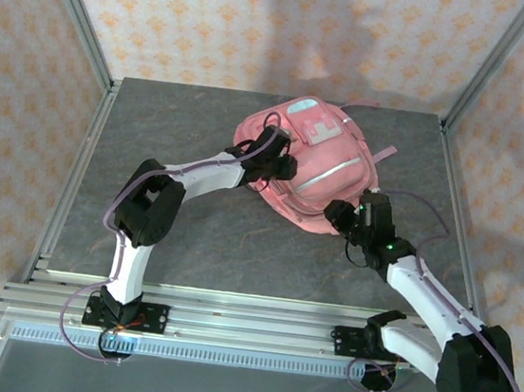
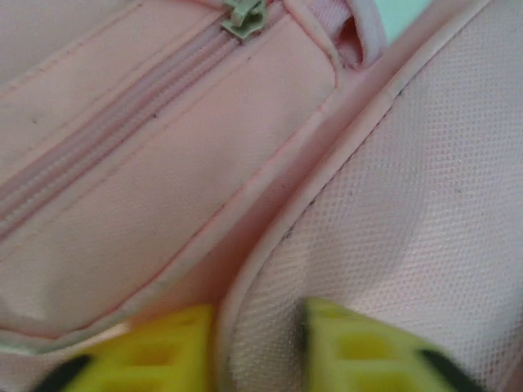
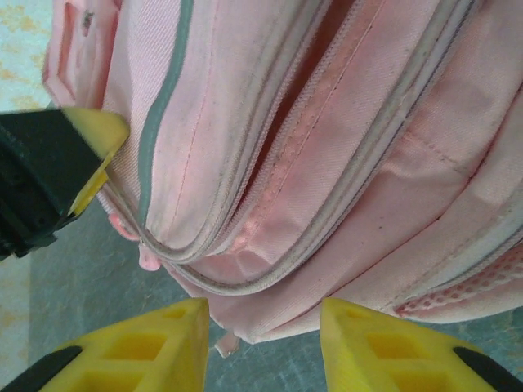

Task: Pack the student bag

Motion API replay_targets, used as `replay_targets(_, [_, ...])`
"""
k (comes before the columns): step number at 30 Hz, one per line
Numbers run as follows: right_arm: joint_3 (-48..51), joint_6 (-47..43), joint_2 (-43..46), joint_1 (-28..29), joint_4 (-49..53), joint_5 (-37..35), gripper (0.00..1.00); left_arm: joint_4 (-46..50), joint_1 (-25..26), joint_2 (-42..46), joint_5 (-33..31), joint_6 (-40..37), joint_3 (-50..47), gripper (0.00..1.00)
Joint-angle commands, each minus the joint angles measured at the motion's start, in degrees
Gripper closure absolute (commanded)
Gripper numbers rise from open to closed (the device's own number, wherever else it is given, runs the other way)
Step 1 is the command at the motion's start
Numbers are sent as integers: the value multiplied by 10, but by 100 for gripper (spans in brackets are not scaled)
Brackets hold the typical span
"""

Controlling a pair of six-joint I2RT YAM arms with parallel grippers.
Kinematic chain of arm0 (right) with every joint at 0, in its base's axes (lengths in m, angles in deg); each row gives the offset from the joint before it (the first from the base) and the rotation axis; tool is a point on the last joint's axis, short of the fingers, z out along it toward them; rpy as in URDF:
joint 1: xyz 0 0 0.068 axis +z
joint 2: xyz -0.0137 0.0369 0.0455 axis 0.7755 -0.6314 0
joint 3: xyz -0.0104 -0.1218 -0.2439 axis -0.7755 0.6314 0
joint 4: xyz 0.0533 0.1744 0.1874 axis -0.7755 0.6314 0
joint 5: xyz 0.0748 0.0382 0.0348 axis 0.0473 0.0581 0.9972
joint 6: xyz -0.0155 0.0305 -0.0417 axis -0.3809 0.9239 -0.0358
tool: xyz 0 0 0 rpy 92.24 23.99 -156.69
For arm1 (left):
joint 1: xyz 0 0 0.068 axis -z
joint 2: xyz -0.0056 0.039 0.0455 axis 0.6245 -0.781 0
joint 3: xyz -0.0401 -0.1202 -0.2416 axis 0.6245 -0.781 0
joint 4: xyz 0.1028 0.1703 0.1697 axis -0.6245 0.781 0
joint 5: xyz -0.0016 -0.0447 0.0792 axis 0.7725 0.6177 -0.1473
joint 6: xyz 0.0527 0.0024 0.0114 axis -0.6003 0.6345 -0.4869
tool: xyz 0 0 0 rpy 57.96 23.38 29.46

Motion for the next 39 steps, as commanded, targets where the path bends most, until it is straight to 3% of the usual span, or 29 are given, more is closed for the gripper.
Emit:
replay_targets(1, [-18, -3, -26, 2, -8, -62, 61, 5, 0, -7, 10, -4, 17, 100])
replay_targets(8, [-47, 14, -111, -17, -41, -110, 71, -34, -3, 62, 12, 27, -63, 100])
replay_targets(14, [-130, -7, -219, -21, -75, -104, 82, -90, -3, 153, 33, 97, -156, 100])
replay_targets(20, [-219, -32, -302, -23, -106, -87, 83, -159, -3, 191, 33, 173, -219, 100])
replay_targets(24, [-294, -58, -333, -25, -62, -85, 83, -172, -3, 189, 3, 208, -217, 100])
replay_targets(31, [-275, -92, -245, -14, 44, -140, 64, -209, -5, 180, -2, 255, -207, 100])
replay_targets(35, [-215, -104, -163, 11, 69, -142, 61, -215, -5, 175, 6, 263, -207, 100])
replay_targets(39, [-164, -111, -106, 77, 48, -118, 60, -228, -5, 175, 11, 270, -215, 100])
